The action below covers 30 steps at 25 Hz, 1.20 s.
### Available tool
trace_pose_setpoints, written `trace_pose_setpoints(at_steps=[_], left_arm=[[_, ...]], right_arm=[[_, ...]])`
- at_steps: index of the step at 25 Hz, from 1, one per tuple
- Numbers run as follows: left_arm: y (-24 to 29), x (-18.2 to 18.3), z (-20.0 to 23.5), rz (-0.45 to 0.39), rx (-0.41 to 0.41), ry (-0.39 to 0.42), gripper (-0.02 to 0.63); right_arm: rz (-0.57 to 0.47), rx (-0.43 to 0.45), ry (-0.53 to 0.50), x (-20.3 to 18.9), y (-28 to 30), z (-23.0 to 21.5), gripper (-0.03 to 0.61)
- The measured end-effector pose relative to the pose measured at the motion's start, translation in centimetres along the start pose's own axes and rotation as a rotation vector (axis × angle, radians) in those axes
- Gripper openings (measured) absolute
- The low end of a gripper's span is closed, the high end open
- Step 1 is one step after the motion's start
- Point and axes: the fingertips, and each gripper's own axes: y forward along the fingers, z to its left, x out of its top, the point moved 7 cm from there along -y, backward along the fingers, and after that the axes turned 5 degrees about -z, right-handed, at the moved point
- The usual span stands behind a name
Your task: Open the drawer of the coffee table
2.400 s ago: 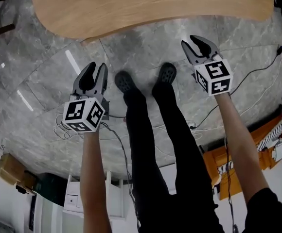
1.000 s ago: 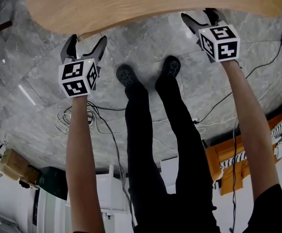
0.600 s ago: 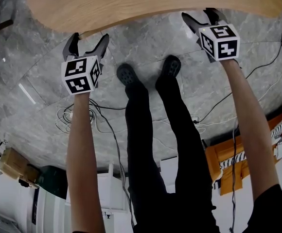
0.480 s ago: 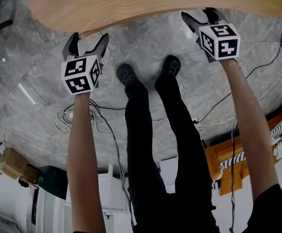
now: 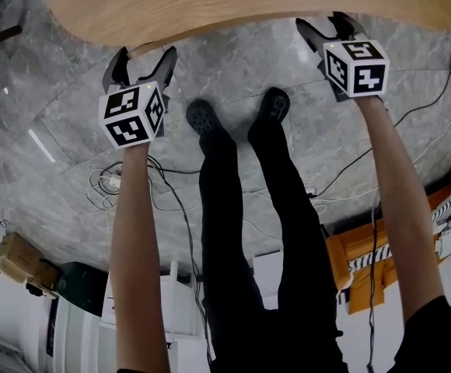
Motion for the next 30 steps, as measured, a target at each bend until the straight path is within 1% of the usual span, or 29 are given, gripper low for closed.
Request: trace_pose_setpoints(at_steps=[3,10,21,30], left_arm=[[-0.3,-0.3,-0.1,-0.007,0.001,-0.026,0.42],[-1.4,-1.4,-0.4,-0.003,0.018,-0.078,0.419],[-2.8,-2.9,-1.3,0.026,0.019,-0.089,0.419],[-4.8,-5.4,-3.1,0.045,0.021,-0.101,0.419]], right_arm=[[0.001,0.005,0.002,-0.3,-0.2,0.1,0.268],[0.0,0.003,0.061,-1.5,-1.2,0.7,0.268],[0.031,-0.002,0.103,-3.3,-2.8,1.9,0.268],[0.057,0.002,0.109,-5.8,-4.8,2.9,0.268]])
